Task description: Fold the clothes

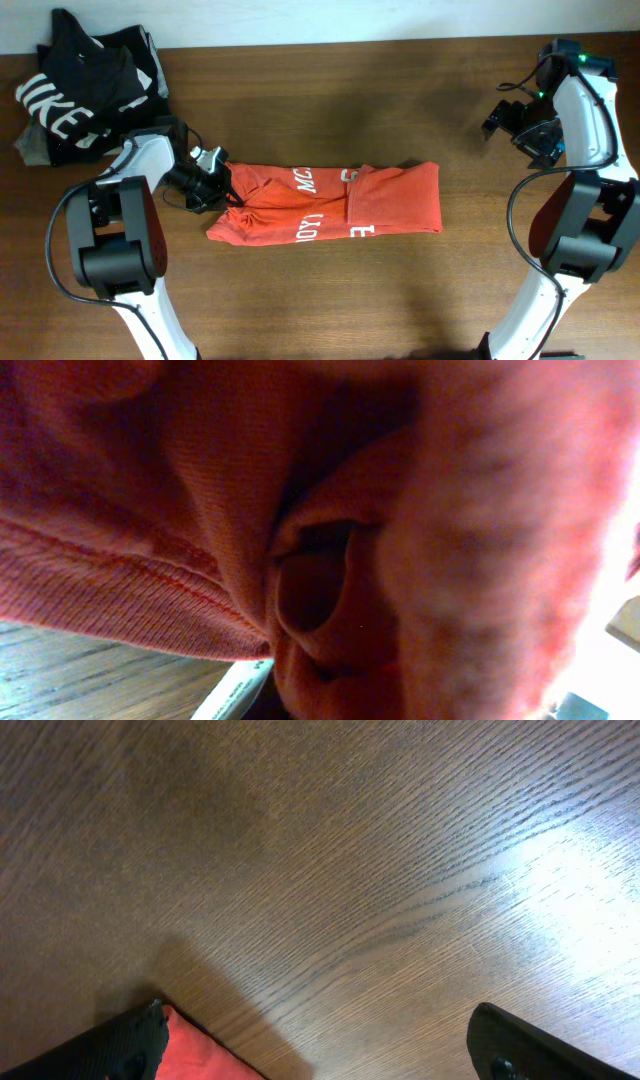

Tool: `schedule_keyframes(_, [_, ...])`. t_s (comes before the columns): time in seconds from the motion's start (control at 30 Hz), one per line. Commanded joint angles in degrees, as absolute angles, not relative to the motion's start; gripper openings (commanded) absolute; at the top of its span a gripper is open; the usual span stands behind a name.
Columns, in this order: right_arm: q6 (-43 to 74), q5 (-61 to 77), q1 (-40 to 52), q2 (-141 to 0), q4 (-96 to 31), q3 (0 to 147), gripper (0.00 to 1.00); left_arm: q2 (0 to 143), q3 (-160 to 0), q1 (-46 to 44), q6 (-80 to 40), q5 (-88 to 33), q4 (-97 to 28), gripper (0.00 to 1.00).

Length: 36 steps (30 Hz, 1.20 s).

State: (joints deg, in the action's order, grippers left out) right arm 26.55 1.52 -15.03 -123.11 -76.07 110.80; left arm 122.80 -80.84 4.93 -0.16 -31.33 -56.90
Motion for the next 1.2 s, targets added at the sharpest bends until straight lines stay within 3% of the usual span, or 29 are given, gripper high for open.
schedule_keyframes(0.0, [26.4, 1.3, -15.0, -123.2, -76.1, 111.8, 0.99, 125.7, -79.3, 4.7, -0.7, -27.6, -55.5, 0.01])
schedule_keyframes(0.17, [26.4, 1.3, -15.0, -123.2, -76.1, 111.8, 0.99, 125.7, -79.3, 7.2, -0.9, -24.6, -56.1, 0.01])
schedule_keyframes(0.3, [26.4, 1.3, -15.0, -123.2, -76.1, 111.8, 0.99, 125.6, -80.1, 14.6, -3.7, -19.0, -58.7, 0.0])
schedule_keyframes(0.43, [26.4, 1.3, -15.0, -123.2, -76.1, 111.8, 0.99, 125.4, -87.9, 20.6, -3.7, -17.6, -67.2, 0.0])
schedule_keyframes(0.57, [26.4, 1.3, -15.0, -123.2, -76.1, 111.8, 0.99, 121.8, -97.8, 19.9, -3.7, -18.0, -76.1, 0.01])
schedule_keyframes(0.9, [26.4, 1.3, -15.0, -123.2, -76.1, 111.8, 0.99, 106.5, -102.6, 1.4, -3.9, -27.4, -81.5, 0.0])
schedule_keyframes(1.17, [26.4, 1.3, -15.0, -123.2, -76.1, 111.8, 0.99, 107.0, -95.8, -17.5, -6.9, -27.4, -70.9, 0.01])
